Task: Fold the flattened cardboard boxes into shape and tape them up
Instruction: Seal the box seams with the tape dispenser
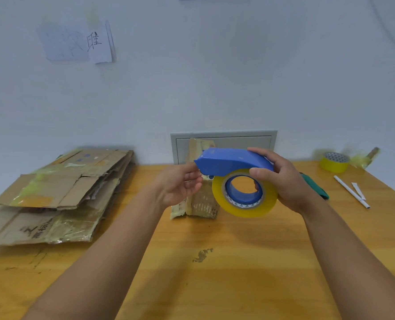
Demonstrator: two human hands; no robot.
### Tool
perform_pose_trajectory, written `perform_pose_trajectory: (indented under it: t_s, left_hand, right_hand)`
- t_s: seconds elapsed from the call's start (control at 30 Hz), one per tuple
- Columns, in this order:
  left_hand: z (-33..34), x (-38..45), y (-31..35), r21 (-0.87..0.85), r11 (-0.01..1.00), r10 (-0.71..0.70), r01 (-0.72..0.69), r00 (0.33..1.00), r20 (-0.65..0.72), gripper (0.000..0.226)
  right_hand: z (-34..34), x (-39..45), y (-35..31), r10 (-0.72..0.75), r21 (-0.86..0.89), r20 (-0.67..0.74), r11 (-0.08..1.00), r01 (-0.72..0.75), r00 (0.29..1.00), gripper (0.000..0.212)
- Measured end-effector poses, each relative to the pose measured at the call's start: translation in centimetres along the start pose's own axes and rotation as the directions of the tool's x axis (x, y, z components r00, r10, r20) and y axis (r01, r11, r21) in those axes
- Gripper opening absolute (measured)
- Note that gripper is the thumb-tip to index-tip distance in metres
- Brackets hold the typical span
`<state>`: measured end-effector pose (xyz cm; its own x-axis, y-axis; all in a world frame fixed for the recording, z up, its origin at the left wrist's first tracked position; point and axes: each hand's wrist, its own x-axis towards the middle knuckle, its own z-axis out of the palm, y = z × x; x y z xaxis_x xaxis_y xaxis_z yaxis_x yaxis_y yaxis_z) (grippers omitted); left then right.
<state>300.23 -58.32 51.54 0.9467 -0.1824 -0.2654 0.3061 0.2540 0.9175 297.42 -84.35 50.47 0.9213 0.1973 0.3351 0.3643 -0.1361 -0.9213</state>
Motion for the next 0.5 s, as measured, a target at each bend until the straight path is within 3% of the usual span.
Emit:
perform_pose_trajectory:
  t_s: [0.3,0.5]
  left_hand:
    - [1.1,0.1,-0.2,0.216,0.966,0.163,-0.144,0.984,-0.074,0.007]
    - [0.9,0.7,-0.5,0.275,0.952,0.170,-0.132,0.978,-0.120,0.006]
  right_hand:
    - [-2.7,-0.2,0.4,0.040,-0.085,0.078,0.996,-0.033,0.996,0.062]
    - [-2.1,-0.6,1.0,0.060,-0.077,0.082,0.996,-0.054,0.995,0.064]
